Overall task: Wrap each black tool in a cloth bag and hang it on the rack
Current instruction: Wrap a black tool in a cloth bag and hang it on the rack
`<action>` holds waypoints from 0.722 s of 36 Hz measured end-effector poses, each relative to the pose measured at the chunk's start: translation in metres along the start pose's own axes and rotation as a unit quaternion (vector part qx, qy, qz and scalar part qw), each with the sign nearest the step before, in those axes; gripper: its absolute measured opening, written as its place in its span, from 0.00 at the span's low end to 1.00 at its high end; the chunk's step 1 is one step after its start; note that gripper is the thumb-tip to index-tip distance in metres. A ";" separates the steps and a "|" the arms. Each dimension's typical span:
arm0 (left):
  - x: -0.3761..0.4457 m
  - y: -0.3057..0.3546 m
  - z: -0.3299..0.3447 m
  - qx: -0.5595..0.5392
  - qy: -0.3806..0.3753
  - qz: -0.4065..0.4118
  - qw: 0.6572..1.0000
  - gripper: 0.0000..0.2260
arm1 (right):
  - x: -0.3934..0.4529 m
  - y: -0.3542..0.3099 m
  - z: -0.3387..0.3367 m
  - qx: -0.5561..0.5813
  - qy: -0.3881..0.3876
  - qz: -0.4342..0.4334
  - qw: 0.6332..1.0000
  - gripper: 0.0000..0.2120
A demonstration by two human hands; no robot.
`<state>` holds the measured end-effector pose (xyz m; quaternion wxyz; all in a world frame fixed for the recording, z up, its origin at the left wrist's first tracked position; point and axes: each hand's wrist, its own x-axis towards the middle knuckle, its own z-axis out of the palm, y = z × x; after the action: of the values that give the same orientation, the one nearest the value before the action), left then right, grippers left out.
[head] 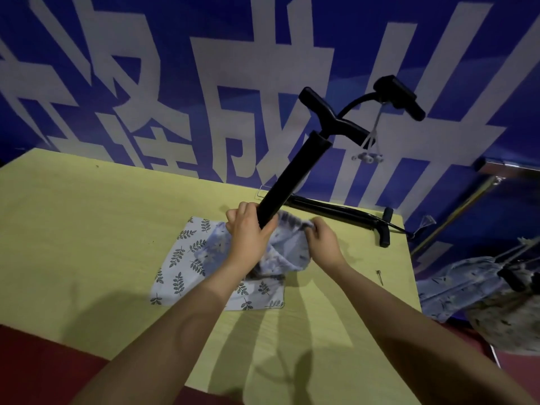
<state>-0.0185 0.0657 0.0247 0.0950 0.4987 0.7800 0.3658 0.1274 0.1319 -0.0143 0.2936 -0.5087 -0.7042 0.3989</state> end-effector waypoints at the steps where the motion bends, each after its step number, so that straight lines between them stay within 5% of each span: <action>1: 0.000 -0.001 0.001 0.007 -0.005 0.000 1.000 0.16 | 0.000 -0.011 -0.002 0.027 0.012 -0.008 1.000 0.08; 13: -0.002 -0.009 0.011 0.042 -0.036 -0.008 0.998 0.14 | 0.015 -0.076 -0.015 0.269 -0.008 -0.011 0.963 0.09; 18: 0.001 -0.005 0.005 0.030 -0.053 0.016 0.998 0.15 | 0.026 -0.078 -0.011 0.245 0.048 0.003 0.968 0.14; 22: 0.014 -0.010 -0.010 0.060 -0.103 0.064 0.991 0.30 | 0.029 -0.078 -0.010 0.230 0.074 -0.014 0.970 0.14; 26: 0.031 -0.017 -0.023 0.043 -0.155 0.053 0.986 0.32 | 0.034 -0.078 -0.009 0.181 0.084 -0.027 0.980 0.12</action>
<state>-0.0571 0.0771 0.0370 0.1738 0.5933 0.7437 0.2544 0.0869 0.1534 0.0583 0.4494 -0.4598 -0.6068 0.4674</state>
